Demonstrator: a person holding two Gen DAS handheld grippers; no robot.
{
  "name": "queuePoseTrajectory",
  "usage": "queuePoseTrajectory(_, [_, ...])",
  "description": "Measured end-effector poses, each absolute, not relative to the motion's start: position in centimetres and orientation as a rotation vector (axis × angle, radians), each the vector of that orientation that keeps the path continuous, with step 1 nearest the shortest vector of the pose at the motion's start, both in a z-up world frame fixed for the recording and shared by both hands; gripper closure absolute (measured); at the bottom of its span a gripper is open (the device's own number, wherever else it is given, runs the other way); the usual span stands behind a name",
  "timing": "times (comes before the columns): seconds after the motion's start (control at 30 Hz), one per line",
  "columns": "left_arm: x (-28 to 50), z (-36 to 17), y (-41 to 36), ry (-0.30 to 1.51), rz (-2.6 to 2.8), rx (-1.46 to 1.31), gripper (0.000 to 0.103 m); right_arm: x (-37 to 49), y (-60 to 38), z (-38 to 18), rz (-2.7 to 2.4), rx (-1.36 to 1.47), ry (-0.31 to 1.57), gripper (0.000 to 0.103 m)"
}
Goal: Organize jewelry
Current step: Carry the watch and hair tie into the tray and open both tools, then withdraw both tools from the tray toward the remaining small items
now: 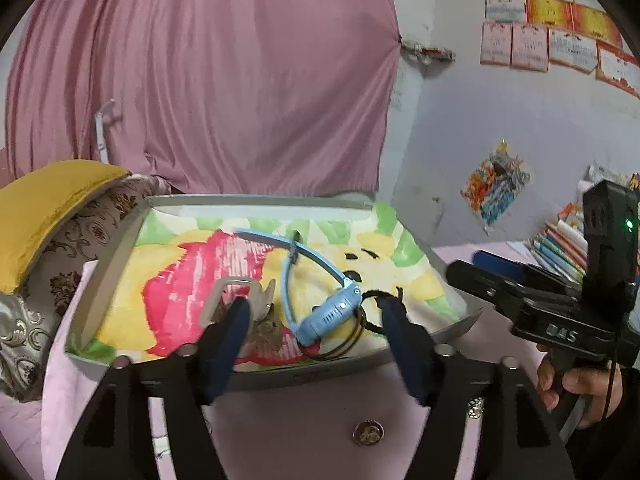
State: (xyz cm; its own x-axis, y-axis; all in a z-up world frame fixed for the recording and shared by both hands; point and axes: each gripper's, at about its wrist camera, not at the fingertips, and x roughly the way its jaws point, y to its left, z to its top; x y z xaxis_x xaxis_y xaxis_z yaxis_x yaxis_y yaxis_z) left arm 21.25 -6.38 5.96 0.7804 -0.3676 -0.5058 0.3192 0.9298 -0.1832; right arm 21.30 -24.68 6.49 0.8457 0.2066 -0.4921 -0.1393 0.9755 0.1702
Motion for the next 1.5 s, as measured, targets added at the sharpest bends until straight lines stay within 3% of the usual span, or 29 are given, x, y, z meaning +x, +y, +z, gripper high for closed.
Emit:
queuePoseTrajectory(0.13, [19.5,6.7,-5.6,0.496,-0.345,-0.128,0.016,18.9,-24.8,7.5,0.179,0.113,0.46,0.018])
queuePoseTrajectory(0.2, [18.8,6.9,-5.3,0.466,-0.328,-0.144,0.004,17.5,-24.9,8.1,0.176,0.103,0.421,0.013])
queuePoseTrajectory(0.27, [17.8,7.3,-5.0,0.427,-0.305,-0.162,0.001,16.4,-25.0,8.6,0.177,0.094,0.389,0.007])
queuePoseTrajectory(0.77, [13.4,6.2,-4.2,0.484,-0.304,-0.117,0.001,11.3,-26.2,8.9,0.201,-0.017,0.417,0.005])
queuePoseTrajectory(1.37, [15.4,2.8,-5.9,0.773,-0.394,-0.034,0.001,12.6,-26.0,3.9,0.366,0.009,0.761,0.005])
queuePoseTrajectory(1.5, [16.0,2.4,-6.5,0.807,-0.419,-0.025,0.014,12.9,-25.9,3.2,0.4,0.066,0.813,0.005])
